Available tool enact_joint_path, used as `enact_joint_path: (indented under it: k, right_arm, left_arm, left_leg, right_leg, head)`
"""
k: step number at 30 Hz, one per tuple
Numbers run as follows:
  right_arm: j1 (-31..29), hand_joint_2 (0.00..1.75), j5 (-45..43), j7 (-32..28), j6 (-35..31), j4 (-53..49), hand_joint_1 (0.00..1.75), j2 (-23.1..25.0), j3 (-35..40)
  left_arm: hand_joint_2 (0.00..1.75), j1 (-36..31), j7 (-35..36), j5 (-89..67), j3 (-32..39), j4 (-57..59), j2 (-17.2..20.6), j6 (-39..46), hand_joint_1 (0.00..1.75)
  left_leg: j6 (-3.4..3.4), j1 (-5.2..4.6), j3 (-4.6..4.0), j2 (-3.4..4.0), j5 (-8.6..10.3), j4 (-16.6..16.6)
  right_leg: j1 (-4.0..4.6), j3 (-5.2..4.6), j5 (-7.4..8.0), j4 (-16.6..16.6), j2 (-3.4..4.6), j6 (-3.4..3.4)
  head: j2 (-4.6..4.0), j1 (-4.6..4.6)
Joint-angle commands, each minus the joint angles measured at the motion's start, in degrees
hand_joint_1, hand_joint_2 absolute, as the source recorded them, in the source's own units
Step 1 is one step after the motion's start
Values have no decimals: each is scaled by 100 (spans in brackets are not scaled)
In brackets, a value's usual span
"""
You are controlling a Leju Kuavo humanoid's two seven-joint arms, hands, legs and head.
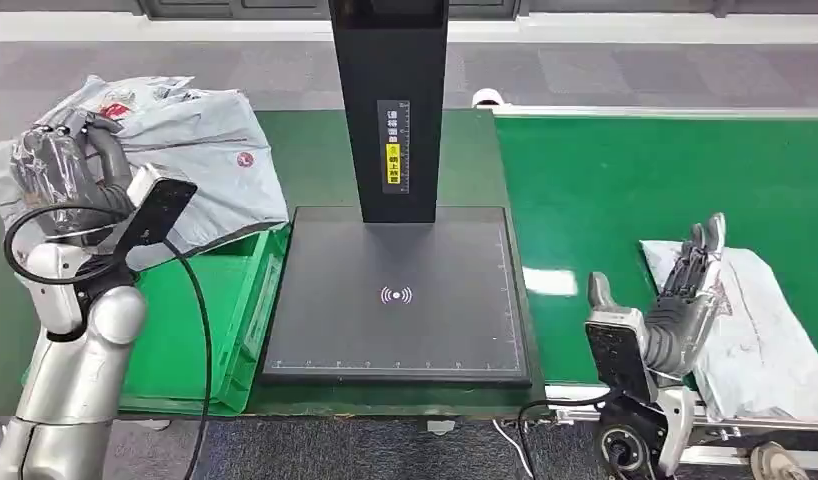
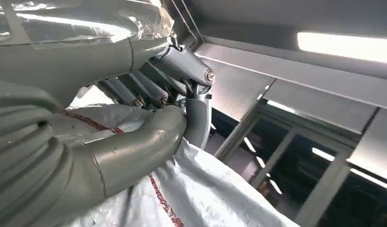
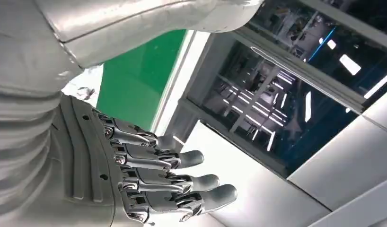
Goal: Moved the parcel from conveyor to table for the left to box.
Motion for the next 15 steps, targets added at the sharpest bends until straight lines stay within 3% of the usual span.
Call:
enact_joint_path:
  k: [1,15]
  right_arm:
    - [-26,175,45,76,60,-32,0,26,-268]
    - [-26,175,125,122,106,-77,0,44,-248]
  left_arm:
    - [175,336,477,-777,657,595,160,-126,175]
    - [175,628,656,-1096,1027,995,132,-209,175]
  left_leg:
    - [3,-3,20,19,-3,-12]
    - [2,-2,16,7,-4,-11]
  right_leg:
    - [-2,16,1,-12,13,-1]
    - [0,14,-2,-13,-1,-3]
  head:
    - [-2,0]
    - [0,0]
